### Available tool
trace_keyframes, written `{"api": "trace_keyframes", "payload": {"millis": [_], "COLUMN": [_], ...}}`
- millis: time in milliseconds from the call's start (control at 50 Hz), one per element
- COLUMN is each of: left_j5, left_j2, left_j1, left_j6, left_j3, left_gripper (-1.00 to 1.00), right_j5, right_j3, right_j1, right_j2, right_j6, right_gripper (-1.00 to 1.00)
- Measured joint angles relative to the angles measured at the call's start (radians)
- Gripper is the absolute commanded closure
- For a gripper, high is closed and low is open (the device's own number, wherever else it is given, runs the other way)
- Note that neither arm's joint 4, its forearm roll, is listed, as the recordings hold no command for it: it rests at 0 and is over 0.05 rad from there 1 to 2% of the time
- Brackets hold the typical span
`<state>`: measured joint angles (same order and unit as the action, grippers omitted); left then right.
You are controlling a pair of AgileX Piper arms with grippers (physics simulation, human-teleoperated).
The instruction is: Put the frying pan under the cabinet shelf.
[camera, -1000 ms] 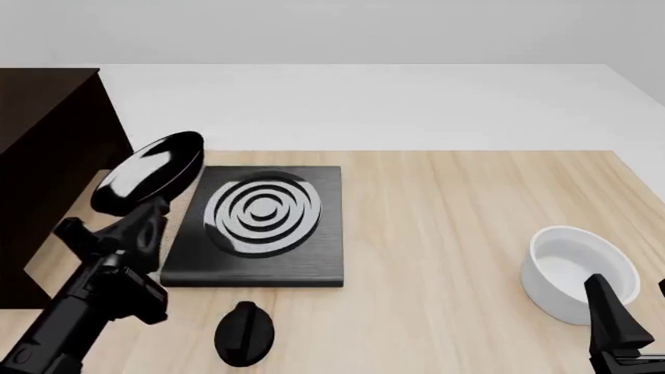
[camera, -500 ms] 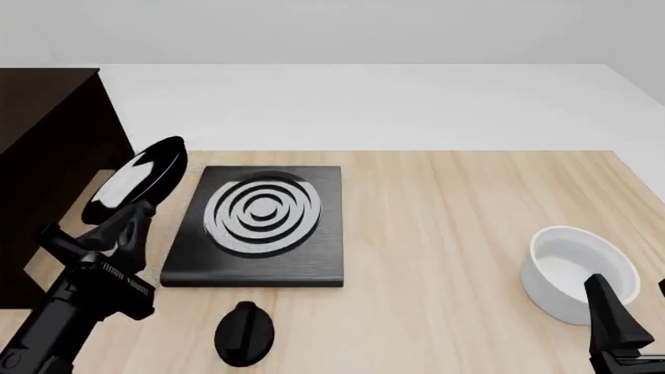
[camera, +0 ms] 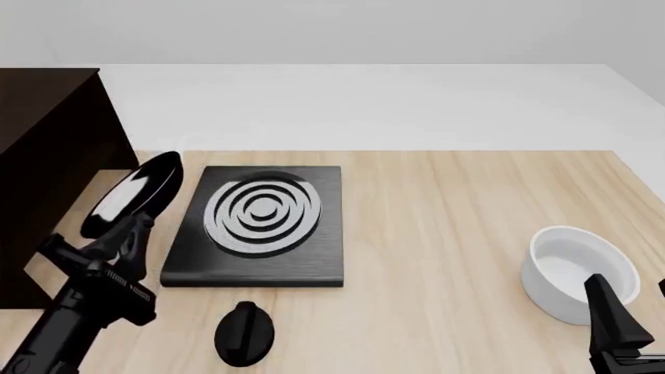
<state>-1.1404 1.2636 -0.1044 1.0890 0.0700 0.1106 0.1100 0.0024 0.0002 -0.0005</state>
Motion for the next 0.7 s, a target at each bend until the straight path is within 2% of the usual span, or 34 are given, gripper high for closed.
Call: {"api": "trace_keyframes", "payload": {"millis": [260, 700], "left_j5": [-0.045, -0.061], "left_j2": [0.05, 0.076], "left_j1": [0.02, 0.043], "left_j6": [0.011, 0.024], "left_j3": [-0.016, -0.022], "left_gripper": [1.0, 1.0], "right_j5": [0.0, 0.0], "right_j3": [0.0, 0.0], "right_j1": [0.0, 0.0], "right_j2": [0.0, 0.0], "right_j6": [0.0, 0.0], "right_gripper": [-1.0, -1.0]}}
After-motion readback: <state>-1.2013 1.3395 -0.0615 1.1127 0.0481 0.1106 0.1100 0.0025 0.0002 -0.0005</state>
